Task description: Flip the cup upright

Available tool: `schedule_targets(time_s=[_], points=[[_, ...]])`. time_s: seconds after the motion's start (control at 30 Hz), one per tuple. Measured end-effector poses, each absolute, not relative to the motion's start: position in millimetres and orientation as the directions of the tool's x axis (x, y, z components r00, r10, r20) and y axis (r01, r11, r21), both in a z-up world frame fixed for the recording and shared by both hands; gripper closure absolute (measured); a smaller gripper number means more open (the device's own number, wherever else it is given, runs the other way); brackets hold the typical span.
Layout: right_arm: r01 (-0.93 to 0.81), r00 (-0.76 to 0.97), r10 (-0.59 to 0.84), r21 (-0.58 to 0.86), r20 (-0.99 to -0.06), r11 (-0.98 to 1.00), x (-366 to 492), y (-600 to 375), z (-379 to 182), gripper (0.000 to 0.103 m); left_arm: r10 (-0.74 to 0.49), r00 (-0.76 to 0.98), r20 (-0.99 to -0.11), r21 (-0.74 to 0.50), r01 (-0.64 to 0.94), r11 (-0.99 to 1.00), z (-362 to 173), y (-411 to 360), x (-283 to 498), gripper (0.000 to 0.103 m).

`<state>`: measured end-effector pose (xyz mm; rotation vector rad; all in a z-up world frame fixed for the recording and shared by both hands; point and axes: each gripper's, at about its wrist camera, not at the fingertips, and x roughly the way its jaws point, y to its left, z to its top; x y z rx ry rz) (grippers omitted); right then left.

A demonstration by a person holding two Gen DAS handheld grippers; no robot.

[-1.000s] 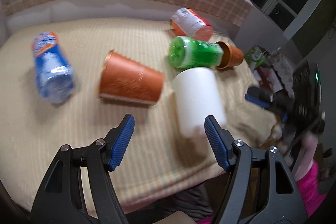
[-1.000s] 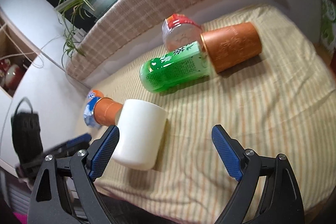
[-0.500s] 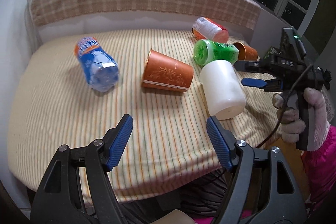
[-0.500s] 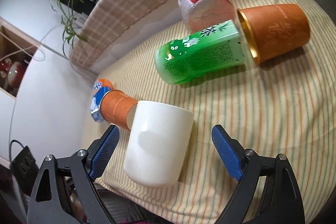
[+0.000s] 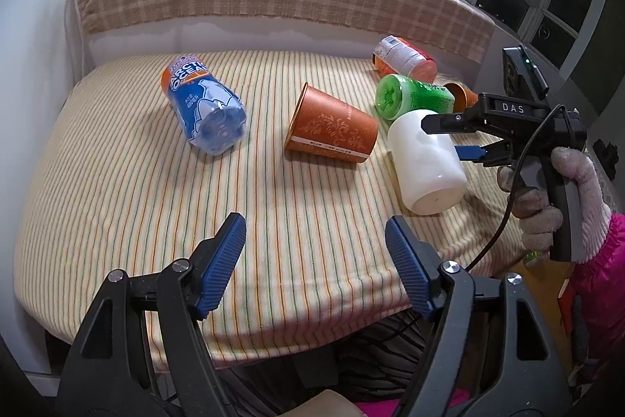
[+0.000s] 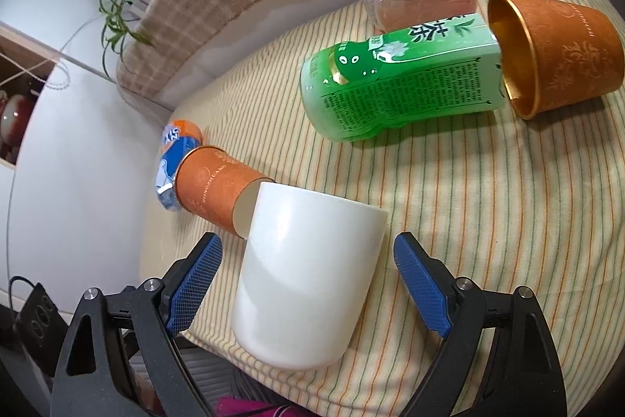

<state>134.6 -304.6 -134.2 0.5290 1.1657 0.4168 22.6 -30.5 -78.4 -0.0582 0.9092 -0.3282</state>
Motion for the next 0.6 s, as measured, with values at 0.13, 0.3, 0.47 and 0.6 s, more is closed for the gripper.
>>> schedule_targets(time_s=[0.13, 0.3, 0.47, 0.6], points=[[-0.034, 0.330, 0.559, 0.582, -0.761, 0.812, 138, -303, -137, 0.014, -0.304, 0.572, -0.762, -0.185, 0.257, 0.949, -78, -30, 23, 0.027], [-0.029, 0.304, 0.559, 0.579, -0.771, 0.815, 142, -301, -142, 0.025, -0.307, 0.572, -0.761, -0.187, 0.259, 0.948, -77, -31, 23, 0.027], [-0.066, 0.315, 0.555, 0.565, -0.770, 0.822, 136, -298, -138, 0.026, -0.307, 0.573, -0.760, -0.189, 0.257, 0.948, -78, -31, 24, 0.027], [-0.097, 0.359, 0.543, 0.548, -0.759, 0.831, 127, -297, -131, 0.026, -0.310, 0.573, -0.759, -0.196, 0.253, 0.947, -77, -31, 27, 0.027]])
